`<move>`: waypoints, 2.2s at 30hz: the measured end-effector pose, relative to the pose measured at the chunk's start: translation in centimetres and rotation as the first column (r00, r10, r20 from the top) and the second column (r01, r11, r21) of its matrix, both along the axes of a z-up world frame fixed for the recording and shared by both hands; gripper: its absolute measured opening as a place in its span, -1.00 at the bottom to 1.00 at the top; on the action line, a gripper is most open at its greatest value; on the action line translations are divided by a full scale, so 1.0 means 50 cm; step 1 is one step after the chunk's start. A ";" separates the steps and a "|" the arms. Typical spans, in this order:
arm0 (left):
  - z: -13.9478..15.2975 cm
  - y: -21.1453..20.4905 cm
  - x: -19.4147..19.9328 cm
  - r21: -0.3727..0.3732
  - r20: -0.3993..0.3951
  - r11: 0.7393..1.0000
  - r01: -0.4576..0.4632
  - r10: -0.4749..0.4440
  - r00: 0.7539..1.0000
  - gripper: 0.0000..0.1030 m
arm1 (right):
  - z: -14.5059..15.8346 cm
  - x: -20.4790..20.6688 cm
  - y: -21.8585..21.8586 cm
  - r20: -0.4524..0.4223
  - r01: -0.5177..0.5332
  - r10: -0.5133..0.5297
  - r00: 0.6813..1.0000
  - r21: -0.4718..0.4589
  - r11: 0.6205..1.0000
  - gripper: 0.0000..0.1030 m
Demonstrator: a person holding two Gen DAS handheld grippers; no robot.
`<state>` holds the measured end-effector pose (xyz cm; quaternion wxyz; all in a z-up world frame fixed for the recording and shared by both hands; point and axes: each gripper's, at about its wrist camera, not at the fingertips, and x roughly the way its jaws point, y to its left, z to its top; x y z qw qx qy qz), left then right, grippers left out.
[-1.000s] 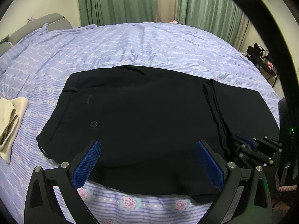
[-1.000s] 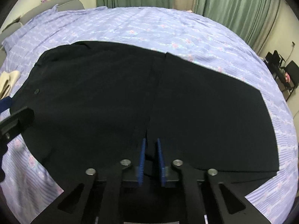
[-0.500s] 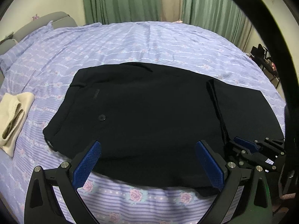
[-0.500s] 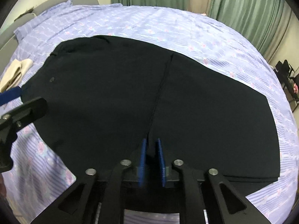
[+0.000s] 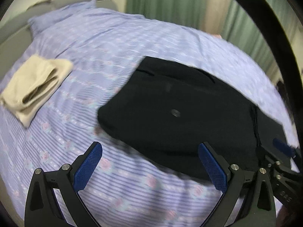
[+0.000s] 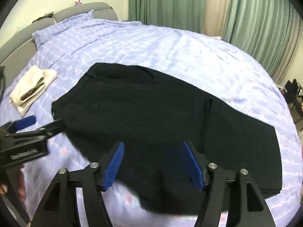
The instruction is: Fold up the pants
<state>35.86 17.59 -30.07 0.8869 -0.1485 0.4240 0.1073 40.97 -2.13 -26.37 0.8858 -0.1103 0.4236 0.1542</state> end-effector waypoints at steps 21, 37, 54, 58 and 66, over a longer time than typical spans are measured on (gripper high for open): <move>-0.153 0.138 0.164 -0.466 0.043 0.883 -0.045 0.073 0.996 0.54 | -0.065 0.111 0.056 -0.085 0.083 -0.077 0.993 0.060 0.995 0.27; -0.124 0.142 0.186 -0.521 0.005 0.844 -0.130 0.156 0.988 -0.59 | -0.022 0.102 0.000 -0.078 0.158 -0.150 0.986 0.096 0.983 0.25; 0.325 -0.450 0.237 0.016 0.216 0.925 0.378 -0.373 0.902 -0.66 | 0.217 0.028 -0.419 0.045 0.312 -0.329 0.943 0.219 0.924 0.11; 0.327 -0.613 0.247 0.022 0.187 0.893 0.449 -0.445 0.876 -0.66 | 0.244 0.018 -0.542 0.061 0.341 -0.359 0.931 0.199 0.919 0.08; 0.187 -0.886 0.243 -0.058 0.041 0.853 0.519 -0.517 0.855 -0.67 | 0.199 -0.001 -0.760 0.034 0.367 -0.374 0.927 0.128 0.921 0.07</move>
